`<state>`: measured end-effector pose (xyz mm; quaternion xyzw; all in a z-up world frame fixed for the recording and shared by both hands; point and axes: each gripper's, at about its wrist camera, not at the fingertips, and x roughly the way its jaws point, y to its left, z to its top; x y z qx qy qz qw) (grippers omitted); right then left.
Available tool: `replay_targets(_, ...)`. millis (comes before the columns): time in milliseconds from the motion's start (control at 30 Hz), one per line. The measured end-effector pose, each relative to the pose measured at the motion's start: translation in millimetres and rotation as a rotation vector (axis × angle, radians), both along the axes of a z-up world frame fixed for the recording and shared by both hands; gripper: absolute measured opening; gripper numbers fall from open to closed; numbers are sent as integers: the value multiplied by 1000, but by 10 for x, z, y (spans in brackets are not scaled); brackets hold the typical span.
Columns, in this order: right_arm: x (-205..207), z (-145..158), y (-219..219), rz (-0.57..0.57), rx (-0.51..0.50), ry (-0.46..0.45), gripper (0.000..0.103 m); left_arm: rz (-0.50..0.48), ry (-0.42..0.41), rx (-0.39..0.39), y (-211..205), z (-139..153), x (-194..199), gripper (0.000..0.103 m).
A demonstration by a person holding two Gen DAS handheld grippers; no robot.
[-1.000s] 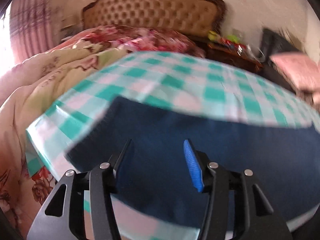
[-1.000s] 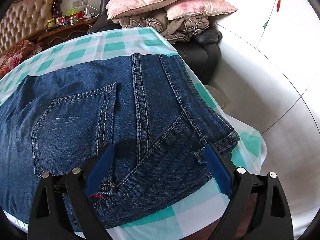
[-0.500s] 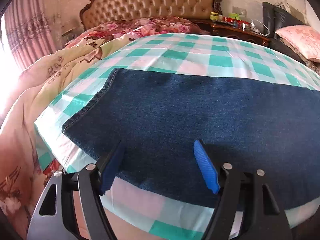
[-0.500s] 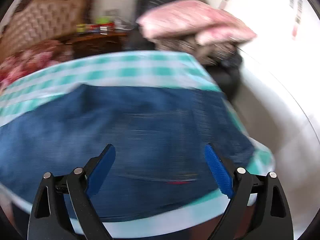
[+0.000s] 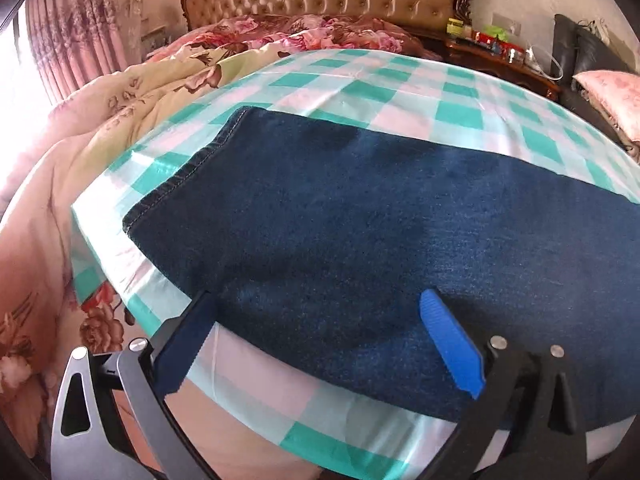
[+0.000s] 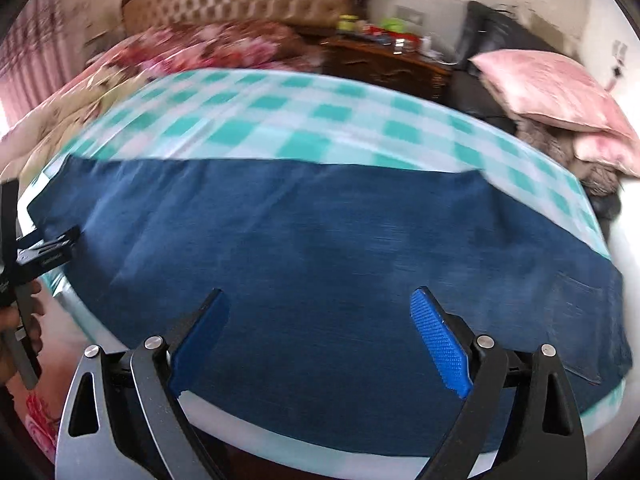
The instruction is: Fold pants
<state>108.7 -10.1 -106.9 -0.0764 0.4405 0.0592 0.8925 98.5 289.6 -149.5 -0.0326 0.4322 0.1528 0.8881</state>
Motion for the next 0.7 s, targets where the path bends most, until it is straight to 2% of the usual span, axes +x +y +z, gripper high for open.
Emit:
replay_targets(133,74,-163,264,14,-31,17,89,-19,-15,44,-42,3,-35,101)
replay_targets(233,112,-295,351,24,-52,42,89,-39,-74,89,-208,182,-150,101)
replay_targets(333,156,-455,363,23,-33,111,89,-171,-155,7,-489,358,-298,99)
replay_targets(400,159,-475,342,12,-7,111,89,-240,-140,23,-712,354,-289,85)
replay_targets(433,165,-476,350,14,-11,110,89,-274,-130,19,-795,329,-271,82)
replay_targets(567,148,-483,360,15,-23,104,90,-326,-71,-49,-849,109,-157,58)
replay_targets(667,143,-479,360,15,-19,102,91,-321,-84,-93,-722,44,-125,60)
replay_targets(700,144,-476,360,17,-21,102,91,-313,-82,-69,-700,34,-104,64)
